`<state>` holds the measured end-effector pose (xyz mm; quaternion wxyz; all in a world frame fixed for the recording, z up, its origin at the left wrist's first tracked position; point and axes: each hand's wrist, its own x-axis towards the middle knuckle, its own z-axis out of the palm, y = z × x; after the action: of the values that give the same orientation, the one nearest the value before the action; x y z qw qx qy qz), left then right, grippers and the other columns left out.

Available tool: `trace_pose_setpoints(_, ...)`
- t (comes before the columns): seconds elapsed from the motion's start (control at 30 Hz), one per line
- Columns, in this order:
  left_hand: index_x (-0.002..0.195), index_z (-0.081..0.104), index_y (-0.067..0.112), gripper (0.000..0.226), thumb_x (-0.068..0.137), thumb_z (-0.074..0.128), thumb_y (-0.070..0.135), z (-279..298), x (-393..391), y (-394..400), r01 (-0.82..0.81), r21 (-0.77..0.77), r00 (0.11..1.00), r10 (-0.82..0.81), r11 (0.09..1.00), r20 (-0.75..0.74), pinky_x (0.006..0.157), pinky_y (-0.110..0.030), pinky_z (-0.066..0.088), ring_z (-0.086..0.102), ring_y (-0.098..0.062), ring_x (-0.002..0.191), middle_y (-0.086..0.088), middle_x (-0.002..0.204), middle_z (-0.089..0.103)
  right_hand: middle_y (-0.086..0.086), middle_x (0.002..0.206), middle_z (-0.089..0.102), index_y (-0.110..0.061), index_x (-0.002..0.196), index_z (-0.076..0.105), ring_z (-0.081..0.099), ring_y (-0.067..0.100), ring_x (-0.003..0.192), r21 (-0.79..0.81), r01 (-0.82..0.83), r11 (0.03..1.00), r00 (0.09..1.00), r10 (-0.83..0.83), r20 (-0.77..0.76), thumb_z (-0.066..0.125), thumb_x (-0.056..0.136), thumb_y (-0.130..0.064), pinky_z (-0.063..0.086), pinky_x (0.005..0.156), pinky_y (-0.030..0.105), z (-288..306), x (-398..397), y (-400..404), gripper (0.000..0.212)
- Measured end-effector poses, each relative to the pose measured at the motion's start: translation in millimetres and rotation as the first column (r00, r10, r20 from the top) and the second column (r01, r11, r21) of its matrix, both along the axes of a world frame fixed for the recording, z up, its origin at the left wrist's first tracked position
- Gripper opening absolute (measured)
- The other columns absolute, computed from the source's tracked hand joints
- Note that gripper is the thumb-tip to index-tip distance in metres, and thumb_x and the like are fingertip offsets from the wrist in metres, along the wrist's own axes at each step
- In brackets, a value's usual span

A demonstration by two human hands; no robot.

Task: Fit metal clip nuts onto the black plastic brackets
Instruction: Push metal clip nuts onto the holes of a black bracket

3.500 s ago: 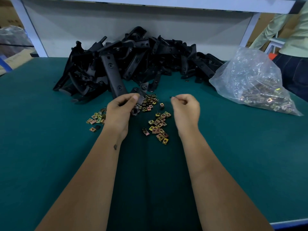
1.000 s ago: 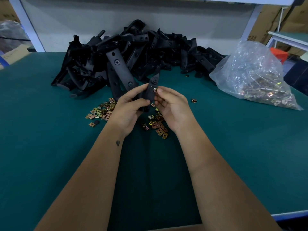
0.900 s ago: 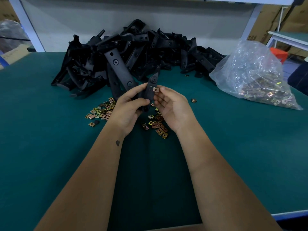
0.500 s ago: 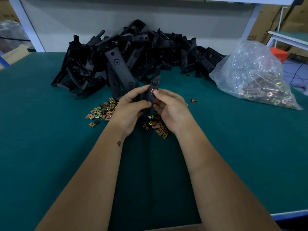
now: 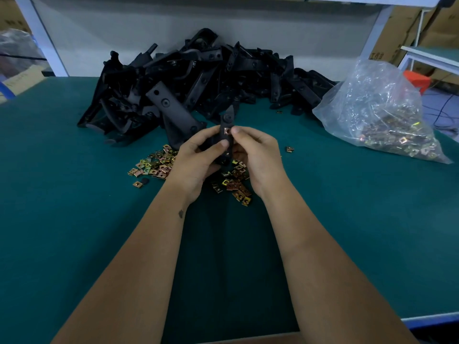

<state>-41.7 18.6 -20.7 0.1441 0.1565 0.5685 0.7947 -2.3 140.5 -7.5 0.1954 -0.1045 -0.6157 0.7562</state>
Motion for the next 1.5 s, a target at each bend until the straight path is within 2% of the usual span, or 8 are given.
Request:
trace_pose_setpoints(0.27, 0.107, 0.062, 0.015, 0.012, 0.1, 0.055, 0.02, 4.1, -7.5, -4.8, -0.059, 0.441, 0.972, -0.05, 0.896, 0.231, 0.083, -0.034, 0.058, 0.068, -0.029, 0.104, -0.012, 0.115, 0.061, -0.013, 0.081, 0.067, -0.025, 0.097, 0.073, 0.06, 0.001, 0.074, 0.266, 0.213, 0.94, 0.973, -0.229, 0.028, 0.053, 0.097, -0.023, 0.045, 0.07, 0.018, -3.4, -1.2, 13.2, 0.02)
trace_pose_setpoints(0.37, 0.109, 0.063, 0.018, 0.013, 0.101, 0.054, 0.023, 3.8, -9.4, -8.0, -0.092, 0.441, 0.969, -0.023, 0.893, 0.247, 0.082, -0.035, 0.058, 0.068, -0.028, 0.104, -0.012, 0.122, 0.059, -0.021, 0.091, 0.065, -0.024, 0.105, 0.073, 0.059, -0.006, 0.085, 0.59, 0.205, 0.781, 0.947, -0.311, 0.083, 0.053, 0.096, -0.021, 0.041, 0.068, 0.012, -8.7, -2.3, 13.5, 0.023)
trace_pose_setpoints(0.47, 0.108, 0.06, 0.025, 0.01, 0.101, 0.054, 0.029, 3.6, -9.1, -8.4, -0.1, 0.328, 0.978, 0.032, 0.939, 0.207, 0.077, -0.034, 0.058, 0.065, -0.019, 0.098, -0.005, 0.114, 0.06, -0.001, 0.114, 0.064, -0.02, 0.119, 0.069, 0.05, 0.02, 0.116, 0.848, 0.061, 0.527, 0.947, -0.3, 0.119, 0.052, 0.097, -0.025, 0.041, 0.086, 0.028, -16.3, -5.5, 8.7, 0.028)
trace_pose_setpoints(0.63, 0.107, 0.061, 0.027, 0.009, 0.101, 0.054, 0.026, 5.7, -8.3, -6.6, -0.125, 0.277, 0.974, 0.064, 0.953, 0.218, 0.074, -0.027, 0.056, 0.061, -0.017, 0.088, -0.003, 0.108, 0.059, 0.006, 0.118, 0.056, -0.021, 0.123, 0.068, 0.04, 0.028, 0.116, 0.978, -0.105, 0.179, 0.937, -0.313, 0.157, 0.053, 0.097, -0.041, 0.033, 0.092, 0.036, -23.1, -7.7, 3.2, 0.035)
trace_pose_setpoints(0.87, 0.108, 0.067, 0.025, 0.018, 0.099, 0.055, 0.015, 5.2, -7.5, -5.9, -0.128, 0.31, 0.962, 0.042, 0.942, 0.268, 0.074, -0.03, 0.058, 0.063, -0.02, 0.089, -0.005, 0.108, 0.063, 0.002, 0.099, 0.062, -0.017, 0.097, 0.069, 0.047, 0.026, 0.104, 0.979, -0.036, 0.2, 0.95, -0.297, 0.096, 0.064, 0.091, -0.028, 0.036, 0.084, 0.035, -19.6, -7.4, 2.1, 0.013)
trace_pose_setpoints(1.03, 0.124, 0.062, 0.021, 0.036, 0.098, 0.043, 0.006, 5.1, -8.0, -5.7, -0.093, 0.263, 0.972, 0.03, 0.96, 0.233, 0.073, -0.029, 0.058, 0.06, -0.023, 0.094, -0.007, 0.11, 0.061, -0.009, 0.088, 0.066, -0.017, 0.103, 0.069, 0.061, 0.004, 0.084, 0.631, 0.159, 0.759, 0.976, -0.218, 0.016, 0.066, 0.09, -0.008, 0.048, 0.075, 0.018, -11.4, -6.3, 1.2, 0.017)
trace_pose_setpoints(1.17, 0.127, 0.06, 0.019, 0.038, 0.097, 0.041, 0.004, 5.2, -6.5, -5.2, -0.075, 0.243, 0.978, 0.024, 0.967, 0.207, 0.074, -0.03, 0.058, 0.06, -0.02, 0.092, -0.006, 0.104, 0.063, -0.012, 0.081, 0.071, -0.018, 0.094, 0.075, 0.064, -0.007, 0.073, 0.273, 0.136, 0.952, 0.99, -0.141, -0.002, 0.069, 0.088, -0.004, 0.048, 0.068, 0.009, -5.5, -4.0, 4.5, 0.017)
trace_pose_setpoints(1.5, 0.121, 0.065, 0.023, 0.036, 0.098, 0.045, 0.004, 4.7, -8.0, -4.4, -0.06, 0.241, 0.985, 0.018, 0.969, 0.171, 0.077, -0.031, 0.057, 0.064, -0.019, 0.092, 0.001, 0.091, 0.072, -0.001, 0.069, 0.068, -0.014, 0.086, 0.074, 0.06, 0.009, 0.058, -0.19, -0.029, 0.981, 1.0, 0.03, -0.002, 0.068, 0.089, -0.008, 0.047, 0.054, 0.019, 0.2, 0.8, 4.3, 0.009)
